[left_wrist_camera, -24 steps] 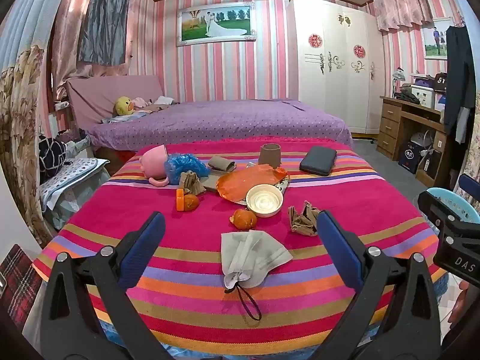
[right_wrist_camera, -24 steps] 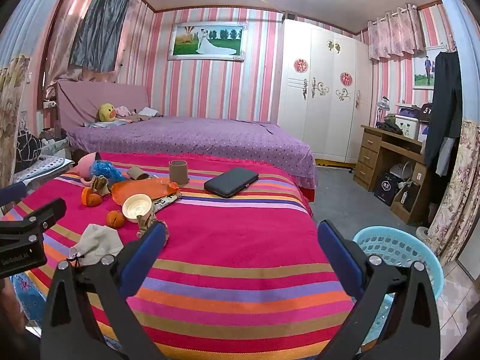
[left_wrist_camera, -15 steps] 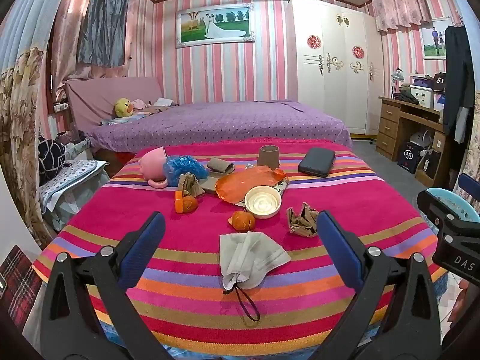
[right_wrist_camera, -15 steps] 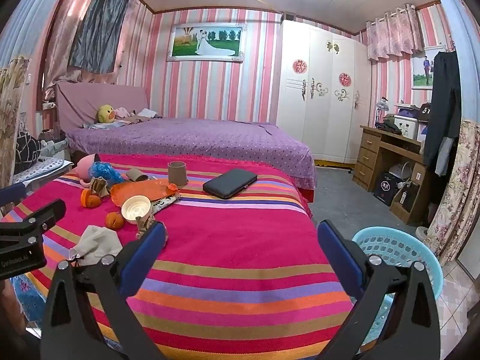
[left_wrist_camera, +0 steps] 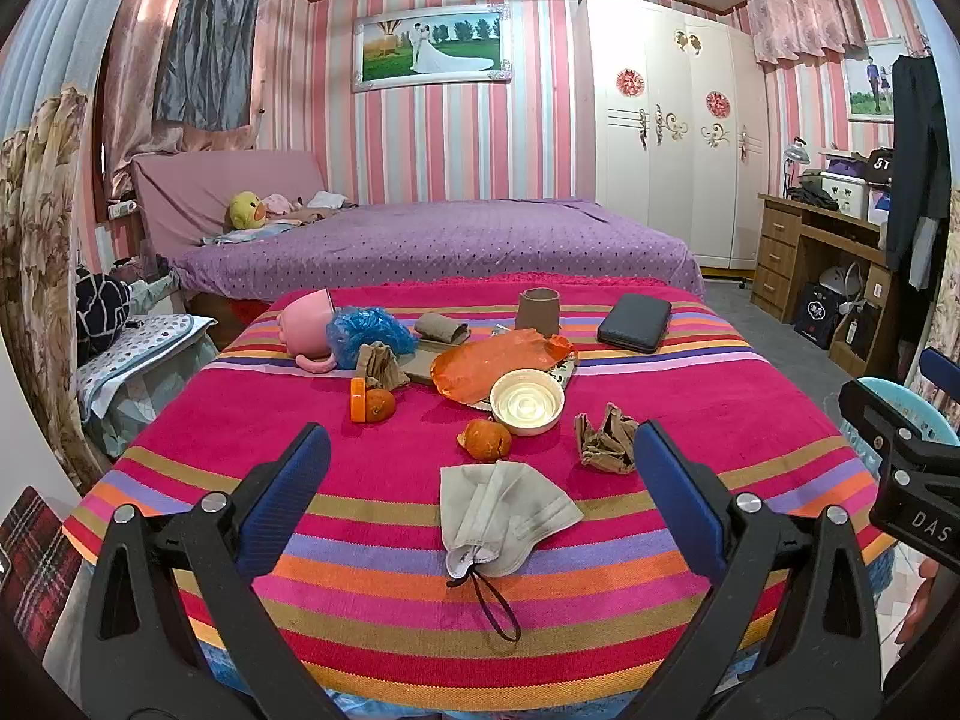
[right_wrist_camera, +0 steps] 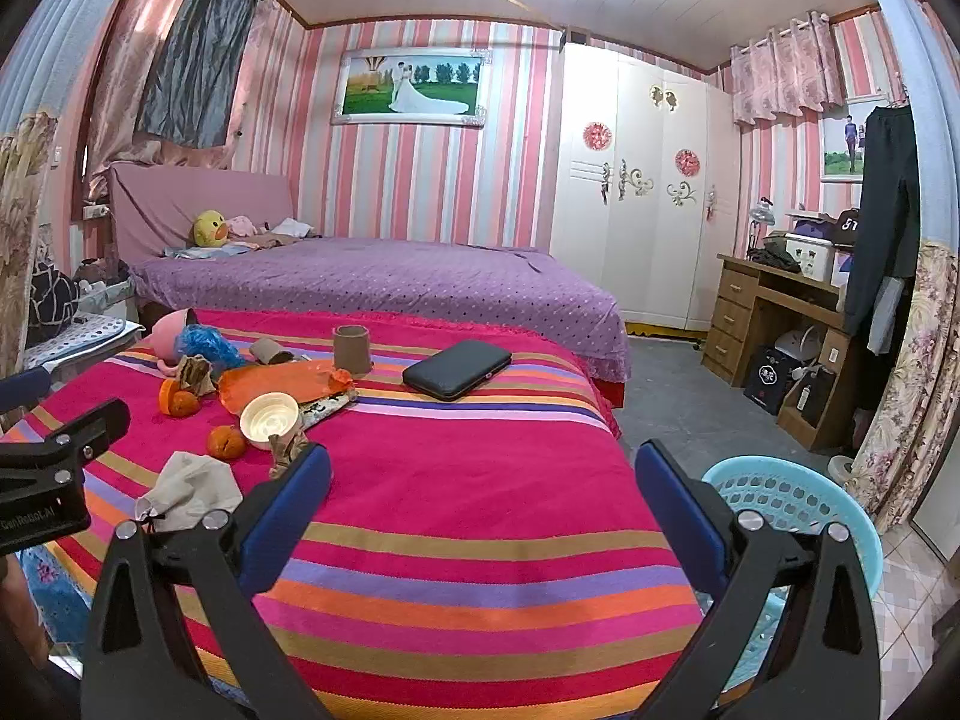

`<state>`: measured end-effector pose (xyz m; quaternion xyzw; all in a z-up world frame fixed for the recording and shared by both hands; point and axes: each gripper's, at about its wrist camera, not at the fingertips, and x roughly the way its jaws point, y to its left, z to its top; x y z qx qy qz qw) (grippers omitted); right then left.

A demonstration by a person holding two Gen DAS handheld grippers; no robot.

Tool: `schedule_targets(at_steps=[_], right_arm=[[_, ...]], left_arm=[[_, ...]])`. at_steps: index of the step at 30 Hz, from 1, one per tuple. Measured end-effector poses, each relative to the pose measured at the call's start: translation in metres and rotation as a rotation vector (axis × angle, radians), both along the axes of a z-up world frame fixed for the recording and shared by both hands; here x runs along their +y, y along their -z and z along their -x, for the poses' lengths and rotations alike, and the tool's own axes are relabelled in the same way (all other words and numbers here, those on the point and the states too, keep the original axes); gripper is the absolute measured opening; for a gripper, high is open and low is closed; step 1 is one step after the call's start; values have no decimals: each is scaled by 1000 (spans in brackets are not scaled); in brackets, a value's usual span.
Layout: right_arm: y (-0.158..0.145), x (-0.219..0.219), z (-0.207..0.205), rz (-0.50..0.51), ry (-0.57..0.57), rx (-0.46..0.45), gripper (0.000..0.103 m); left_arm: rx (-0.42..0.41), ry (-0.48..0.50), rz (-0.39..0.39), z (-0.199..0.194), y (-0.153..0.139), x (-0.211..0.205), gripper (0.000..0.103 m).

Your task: Collect trash

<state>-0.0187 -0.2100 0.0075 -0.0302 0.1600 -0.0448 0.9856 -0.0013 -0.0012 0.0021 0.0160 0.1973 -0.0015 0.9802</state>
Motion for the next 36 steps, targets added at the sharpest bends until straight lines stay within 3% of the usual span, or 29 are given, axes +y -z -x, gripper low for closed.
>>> schedule_targets(at_steps=[36], right_arm=[[-3,-3,2,4,3,-6,99]], left_arm=[[0,1,11,-2,2,4,98]])
